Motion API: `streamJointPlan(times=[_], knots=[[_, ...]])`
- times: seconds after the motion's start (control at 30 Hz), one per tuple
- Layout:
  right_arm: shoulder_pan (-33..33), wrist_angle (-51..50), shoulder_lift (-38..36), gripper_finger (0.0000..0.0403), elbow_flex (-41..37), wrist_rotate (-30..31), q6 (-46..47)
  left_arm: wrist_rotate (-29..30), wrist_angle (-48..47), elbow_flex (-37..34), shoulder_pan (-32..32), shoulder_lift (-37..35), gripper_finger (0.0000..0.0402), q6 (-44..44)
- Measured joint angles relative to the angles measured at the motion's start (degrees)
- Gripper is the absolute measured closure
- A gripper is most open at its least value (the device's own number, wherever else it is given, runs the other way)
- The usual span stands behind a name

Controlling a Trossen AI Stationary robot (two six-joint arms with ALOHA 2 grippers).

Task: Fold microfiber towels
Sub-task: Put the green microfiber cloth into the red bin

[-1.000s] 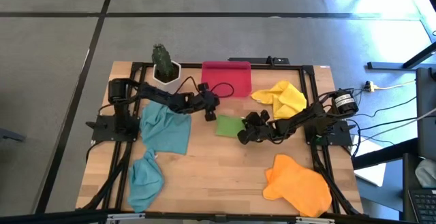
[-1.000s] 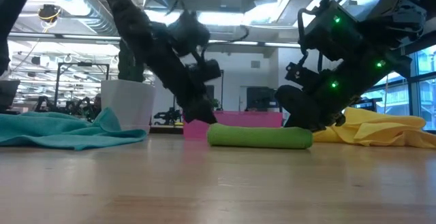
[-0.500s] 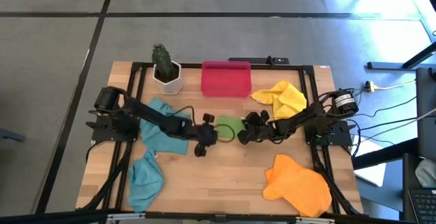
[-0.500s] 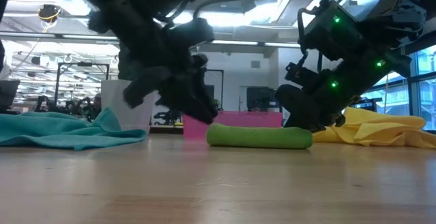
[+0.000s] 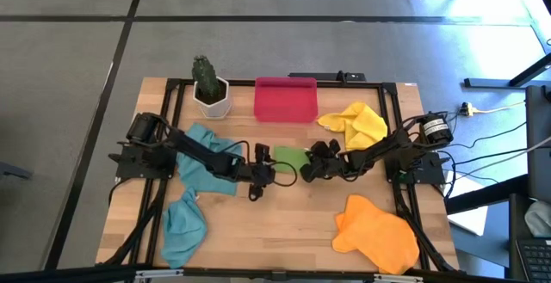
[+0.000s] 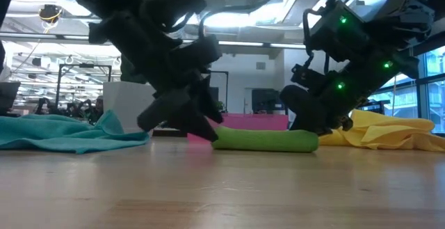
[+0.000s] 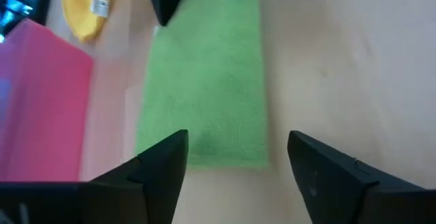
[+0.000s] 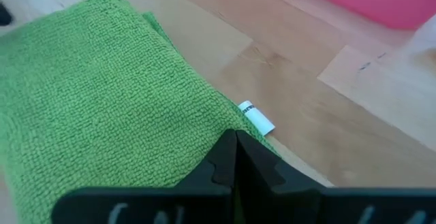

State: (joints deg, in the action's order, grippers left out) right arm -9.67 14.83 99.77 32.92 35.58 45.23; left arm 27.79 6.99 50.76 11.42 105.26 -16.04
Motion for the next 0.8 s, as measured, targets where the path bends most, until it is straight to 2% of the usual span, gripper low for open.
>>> streamJointPlan(times=[0.17,0.37,0.8], knots=[[1.71,0.11,-0.17,0.0391,0.08,-3.67,2.5,0.49,0.52,-0.02,-0.21,0.45,0.0158,-6.36],[2.4,-0.04,-0.17,0.0391,0.07,-4.51,2.52,1.55,0.51,0.04,0.61,1.41,0.0158,-14.87],[2.44,0.74,-0.04,0.0391,0.03,-5.41,2.52,2.21,2.49,0.12,-1.66,3.08,0.0161,-20.11]])
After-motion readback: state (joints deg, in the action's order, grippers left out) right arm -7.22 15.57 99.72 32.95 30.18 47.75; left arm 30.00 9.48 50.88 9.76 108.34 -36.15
